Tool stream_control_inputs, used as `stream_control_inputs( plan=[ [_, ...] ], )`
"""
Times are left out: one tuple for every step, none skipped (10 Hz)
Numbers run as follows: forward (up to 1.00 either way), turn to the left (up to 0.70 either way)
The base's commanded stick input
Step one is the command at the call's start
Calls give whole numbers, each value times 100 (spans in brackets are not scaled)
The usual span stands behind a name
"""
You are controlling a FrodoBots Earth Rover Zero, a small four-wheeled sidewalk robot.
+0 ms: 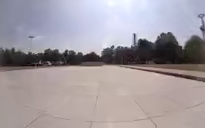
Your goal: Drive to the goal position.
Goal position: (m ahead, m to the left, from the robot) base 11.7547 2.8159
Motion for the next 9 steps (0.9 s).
stream_control_inputs(
  plan=[
    [70, 0],
    [70, 0],
    [70, 0],
    [70, 0],
    [70, 0],
    [70, 0],
    [70, 20],
    [70, 10],
    [70, 0]
  ],
)
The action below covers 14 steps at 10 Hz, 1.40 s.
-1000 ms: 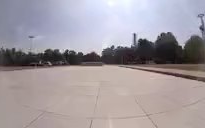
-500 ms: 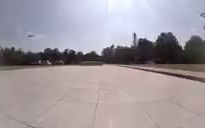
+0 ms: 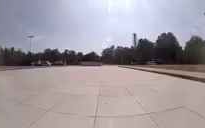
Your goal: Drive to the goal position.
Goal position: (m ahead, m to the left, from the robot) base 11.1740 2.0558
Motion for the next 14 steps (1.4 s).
stream_control_inputs(
  plan=[
    [70, 0],
    [70, 0],
    [70, 0],
    [70, 0],
    [70, 0],
    [70, 0],
    [70, 0],
    [70, 0],
    [70, 0],
    [70, 0],
    [70, 0],
    [70, 0],
    [70, 0],
    [70, 0]
  ],
)
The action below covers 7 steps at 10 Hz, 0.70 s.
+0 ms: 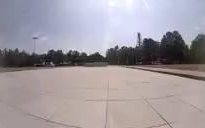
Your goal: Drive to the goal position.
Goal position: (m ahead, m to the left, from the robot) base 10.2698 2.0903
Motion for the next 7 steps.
stream_control_inputs(
  plan=[
    [70, 0],
    [70, 0],
    [70, 0],
    [70, 0],
    [70, 0],
    [70, 0],
    [70, 0]
  ],
)
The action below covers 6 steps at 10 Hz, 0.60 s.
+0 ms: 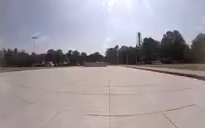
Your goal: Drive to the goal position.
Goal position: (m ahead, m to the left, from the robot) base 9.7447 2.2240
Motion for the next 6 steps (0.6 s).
stream_control_inputs(
  plan=[
    [70, 0],
    [70, 0],
    [70, 0],
    [70, 0],
    [70, 0],
    [70, 0]
  ],
)
